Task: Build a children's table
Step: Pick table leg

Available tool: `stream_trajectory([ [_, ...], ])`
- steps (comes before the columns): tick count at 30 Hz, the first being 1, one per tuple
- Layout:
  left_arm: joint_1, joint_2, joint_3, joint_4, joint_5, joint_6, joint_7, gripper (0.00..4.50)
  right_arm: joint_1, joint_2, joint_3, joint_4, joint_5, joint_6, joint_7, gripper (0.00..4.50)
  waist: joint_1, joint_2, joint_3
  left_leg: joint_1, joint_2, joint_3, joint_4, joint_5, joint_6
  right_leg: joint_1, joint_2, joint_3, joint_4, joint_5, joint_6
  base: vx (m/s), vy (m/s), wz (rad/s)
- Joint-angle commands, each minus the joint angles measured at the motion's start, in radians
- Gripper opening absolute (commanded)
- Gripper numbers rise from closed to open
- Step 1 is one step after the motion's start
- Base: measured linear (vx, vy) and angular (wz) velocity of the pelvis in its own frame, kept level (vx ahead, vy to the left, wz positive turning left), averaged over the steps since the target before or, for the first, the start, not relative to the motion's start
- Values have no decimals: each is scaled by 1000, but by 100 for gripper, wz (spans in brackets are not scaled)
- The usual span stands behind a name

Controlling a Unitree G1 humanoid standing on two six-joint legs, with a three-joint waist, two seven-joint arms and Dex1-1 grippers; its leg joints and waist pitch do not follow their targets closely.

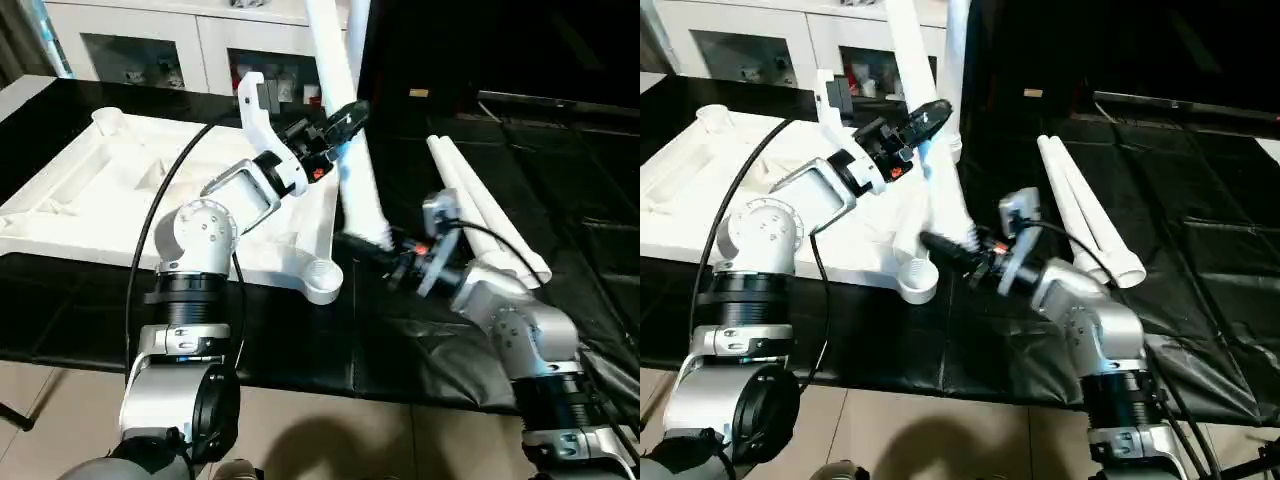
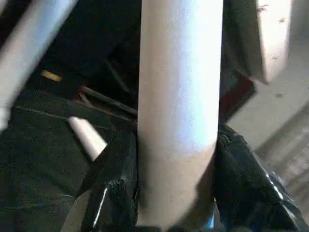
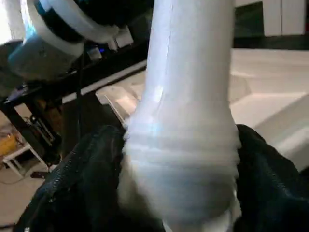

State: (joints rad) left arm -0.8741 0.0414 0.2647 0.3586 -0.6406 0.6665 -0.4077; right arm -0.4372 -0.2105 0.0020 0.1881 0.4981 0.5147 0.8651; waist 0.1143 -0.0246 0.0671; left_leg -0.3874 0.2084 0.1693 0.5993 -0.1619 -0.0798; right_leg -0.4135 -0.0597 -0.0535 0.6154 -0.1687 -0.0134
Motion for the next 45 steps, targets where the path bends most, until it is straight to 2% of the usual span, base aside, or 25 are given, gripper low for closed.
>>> stream_trajectory([
  [1,-39,17,-9,5,28,-32,1,186,0,-15,14,2,0,7,31,401,2,-10,-82,15,12,1,-63,-144,23,64,-66,34,-73,-206,-147,0,0,0],
  [3,-50,30,-5,16,29,-40,-3,186,23,-33,24,-9,-12,-6,41,431,3,-7,-83,14,12,1,-62,-131,24,64,-67,35,-70,-185,-154,0,0,0],
  [6,-53,39,-6,22,33,-47,-6,186,44,-52,30,-17,-35,-26,39,444,5,-8,-83,15,13,2,-61,-124,26,64,-66,34,-68,-159,-170,0,0,0],
  [7,-53,43,-9,24,37,-52,-10,186,51,-58,25,-16,-50,-43,23,450,6,-4,-84,15,13,2,-60,-122,23,64,-68,35,-68,-152,-171,0,0,0],
  [8,-53,44,-11,25,38,-53,-13,186,53,-62,21,-15,-54,-44,18,450,6,-5,-83,15,13,2,-60,-125,22,63,-68,35,-68,-151,-173,0,0,0],
  [12,-44,58,-37,15,46,-49,-48,186,37,-113,-51,-9,-19,-19,18,450,5,-6,-82,16,10,4,-59,-138,27,66,-66,35,-70,-172,-176,0,0,0],
  [18,-32,70,-72,-8,42,-31,-101,186,-21,-125,-111,4,29,4,0,450,2,-7,-83,14,10,3,-59,-130,32,66,-66,33,-69,-183,-181,0,0,0],
  [22,-18,94,-111,-36,28,0,-184,186,-63,-126,-92,1,53,56,28,450,1,-3,-85,17,12,3,-57,-119,35,65,-65,33,-64,-146,-203,0,0,0],
  [25,-12,104,-126,-51,12,20,-228,186,-83,-122,-84,9,59,59,51,450,1,0,-86,17,12,3,-57,-121,32,66,-65,33,-61,-128,-212,0,0,0],
  [26,-4,117,-145,-73,-16,49,-297,186,-107,-123,-77,24,80,77,97,450,-1,-3,-85,17,13,4,-58,-125,31,66,-64,33,-62,-128,-215,0,0,0],
  [28,-2,122,-152,-79,-24,57,-320,186,-114,-125,-75,28,89,85,113,450,0,-1,-85,19,13,4,-58,-132,31,65,-65,34,-62,-140,-220,0,0,0],
  [29,3,134,-169,-92,-37,68,-374,186,-122,-133,-66,30,104,101,149,450,-1,-5,-84,18,14,5,-59,-133,31,66,-65,34,-62,-138,-221,0,0,0],
  [30,9,147,-187,-105,-47,76,-427,186,-128,-142,-56,28,118,117,186,450,1,-4,-84,19,11,5,-58,-134,33,66,-65,33,-62,-145,-222,0,0,0],
  [31,15,162,-208,-117,-51,72,-488,186,-133,-154,-42,19,133,133,227,450,2,-1,-84,19,15,5,-59,-133,34,64,-66,34,-61,-141,-224,0,0,0],
  [33,25,184,-242,-133,-63,70,-591,186,-137,-175,-15,0,159,167,302,450,4,-10,-83,20,16,5,-60,-131,40,66,-65,34,-60,-142,-223,0,0,0],
  [34,25,184,-242,-133,-63,70,-591,186,-137,-175,-15,0,159,167,302,450,5,-8,-82,17,14,5,-60,-127,40,66,-66,35,-60,-144,-221,0,0,0],
  [35,24,198,-269,-137,-78,83,-671,186,-145,-194,25,-9,169,200,373,450,6,-11,-82,18,12,6,-59,-130,39,66,-66,33,-61,-158,-219,0,0,0],
  [36,21,200,-274,-137,-88,93,-695,186,-149,-200,41,-10,168,209,396,450,7,-10,-81,18,13,6,-60,-131,39,67,-67,33,-62,-169,-216,0,0,0],
  [37,14,196,-270,-136,-106,104,-720,186,-156,-200,57,-6,168,217,419,420,8,-11,-79,17,15,8,-60,-139,35,65,-67,34,-64,-190,-211,0,0,0],
  [41,6,190,-270,-138,-125,107,-766,186,-170,-193,82,5,168,226,453,408,9,-13,-80,16,15,7,-58,-142,23,64,-71,34,-65,-225,-203,0,0,0],
  [42,4,189,-274,-137,-126,107,-773,186,-174,-189,86,6,172,233,458,373,8,-13,-79,16,15,6,-59,-145,21,63,-70,34,-66,-231,-200,0,0,0],
  [45,-6,177,-281,-118,-122,93,-788,186,-177,-181,101,-3,193,257,481,365,8,-14,-80,17,15,6,-60,-143,20,62,-70,34,-67,-241,-189,0,0,0],
])
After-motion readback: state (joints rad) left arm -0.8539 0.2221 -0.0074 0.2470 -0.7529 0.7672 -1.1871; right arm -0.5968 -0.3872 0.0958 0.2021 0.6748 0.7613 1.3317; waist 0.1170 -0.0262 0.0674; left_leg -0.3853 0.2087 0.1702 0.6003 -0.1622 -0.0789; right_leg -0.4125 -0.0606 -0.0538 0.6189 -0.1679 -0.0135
